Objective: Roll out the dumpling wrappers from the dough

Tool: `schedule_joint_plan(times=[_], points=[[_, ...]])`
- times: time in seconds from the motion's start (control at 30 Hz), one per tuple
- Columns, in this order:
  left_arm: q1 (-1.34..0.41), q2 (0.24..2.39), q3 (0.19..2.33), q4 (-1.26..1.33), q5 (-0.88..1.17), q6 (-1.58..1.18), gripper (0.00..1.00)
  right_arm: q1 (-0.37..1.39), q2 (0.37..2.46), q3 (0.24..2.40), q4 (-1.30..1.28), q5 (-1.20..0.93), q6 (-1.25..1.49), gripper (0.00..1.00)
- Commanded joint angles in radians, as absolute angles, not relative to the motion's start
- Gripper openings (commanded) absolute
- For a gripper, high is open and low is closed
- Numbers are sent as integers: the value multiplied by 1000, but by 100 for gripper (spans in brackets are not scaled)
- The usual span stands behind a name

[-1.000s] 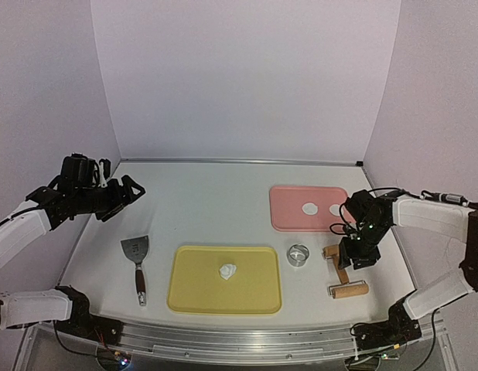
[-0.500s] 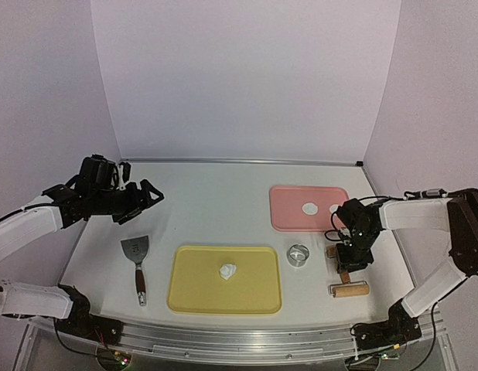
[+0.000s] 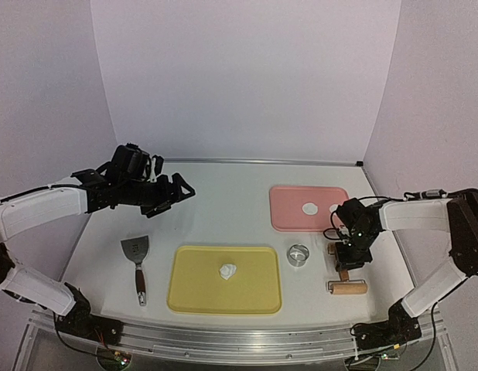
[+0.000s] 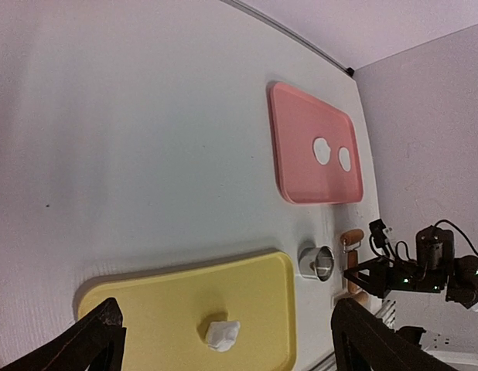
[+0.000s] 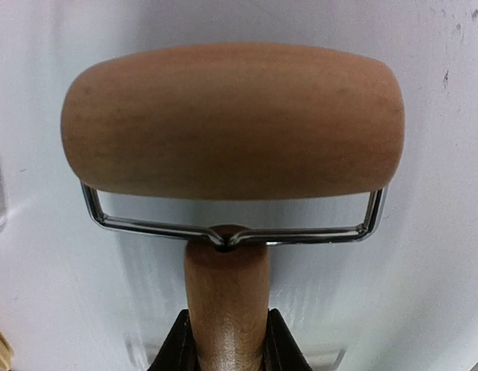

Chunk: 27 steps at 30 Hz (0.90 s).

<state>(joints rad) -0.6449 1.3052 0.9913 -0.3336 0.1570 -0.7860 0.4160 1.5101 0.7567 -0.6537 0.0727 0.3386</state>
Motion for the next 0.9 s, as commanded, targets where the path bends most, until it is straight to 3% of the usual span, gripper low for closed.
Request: schedule_joint_plan(times=[0.0,0.2,0.43,0.6,0.67,0.87], points=[[-694,1378,1142,-335,267,-842,94,430,1379,869,-708,-76,252,0],[-765,1518,1297,-322,480,-899,94,501,1331,1033,-860,-247,209,0],[-778,1647,1395,-249,688,-928,92,673,1379,1132,-878,-239,214,0],[-794,1717,1393,-262,805,-914,81,830,1488,1248,-901,-192,169,0],[-806,1731,1370,-270,852,-909,70,890,1536,1301,-906,-179,141,0],[-811,1720,1320,-285,918,-896,65,980,1606,1378,-920,-164,91,0]])
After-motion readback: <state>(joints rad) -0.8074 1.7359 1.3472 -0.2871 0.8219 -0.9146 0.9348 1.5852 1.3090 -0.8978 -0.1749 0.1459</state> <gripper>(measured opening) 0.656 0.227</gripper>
